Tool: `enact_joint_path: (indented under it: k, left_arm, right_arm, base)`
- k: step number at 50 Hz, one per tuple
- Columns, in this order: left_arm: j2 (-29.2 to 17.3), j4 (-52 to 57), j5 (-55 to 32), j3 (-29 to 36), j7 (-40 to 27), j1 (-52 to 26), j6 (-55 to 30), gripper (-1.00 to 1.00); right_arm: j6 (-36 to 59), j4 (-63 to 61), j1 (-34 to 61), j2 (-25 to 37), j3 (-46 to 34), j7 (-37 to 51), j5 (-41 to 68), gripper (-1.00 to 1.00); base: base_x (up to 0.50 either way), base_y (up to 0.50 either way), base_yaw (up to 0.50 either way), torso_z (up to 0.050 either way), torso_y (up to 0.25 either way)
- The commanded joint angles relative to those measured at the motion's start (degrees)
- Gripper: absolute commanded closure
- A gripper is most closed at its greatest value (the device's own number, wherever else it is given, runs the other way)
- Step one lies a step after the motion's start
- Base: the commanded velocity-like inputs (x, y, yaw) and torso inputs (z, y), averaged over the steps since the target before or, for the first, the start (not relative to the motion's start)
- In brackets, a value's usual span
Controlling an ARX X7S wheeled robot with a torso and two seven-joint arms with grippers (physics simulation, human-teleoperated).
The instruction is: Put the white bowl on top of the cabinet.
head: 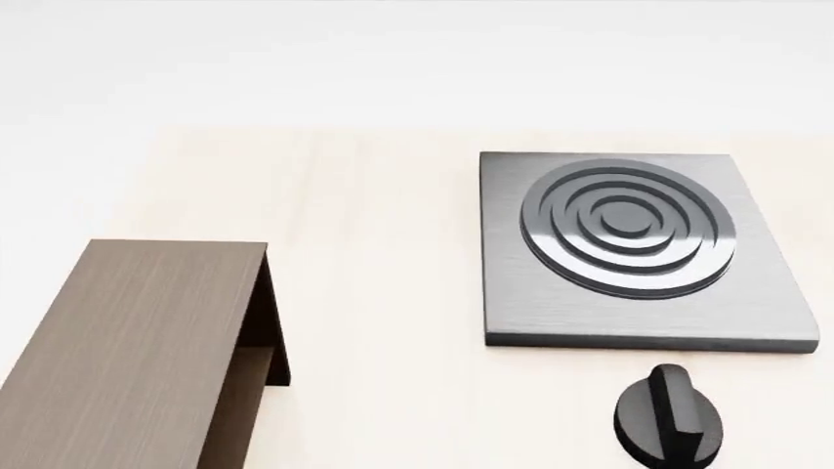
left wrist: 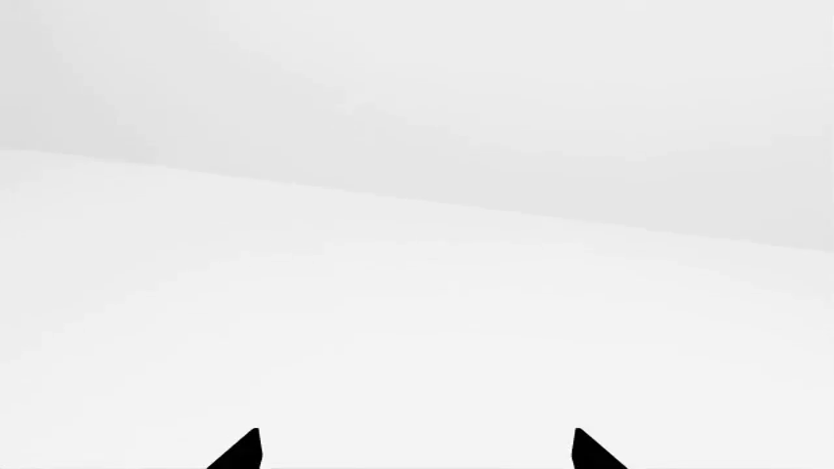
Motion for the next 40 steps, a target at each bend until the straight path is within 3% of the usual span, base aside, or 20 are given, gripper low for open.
enact_joint_path:
  k: [1,8,19,40]
  left_arm:
    - [1.0,0.0,1.4,-1.0,1.4,0.2,0.5,-1.00]
    - [1.0,0.1,1.3,-1.0,1.4,0.3,0.6,-1.00]
    - [0.9,0.1,1.2,-0.9,1.3,0.4,0.7,-1.00]
    - [0.7,-0.2,1.1,-0.7,1.2,0.3,1.0,-1.00]
  right_arm:
    - [17.3,-0.2,8.7,-7.0,11.1,0.0,6.4,-1.00]
    - [26.4,-0.2,14.1,-9.8,17.6,0.0,11.1,-1.00]
    - [27.2,-0.2,14.7,-10.3,20.4,0.0,12.5,-1.00]
    - [27.4,-0.2,14.8,-10.4,16.8,0.0,9.1,-1.00]
  base:
    - [0.00,0.00,0.00,0.000,0.000]
    - [0.00,0.00,0.00,0.000,0.000]
    - [0.00,0.00,0.00,0.000,0.000]
    - [0.00,0.00,0.00,0.000,0.000]
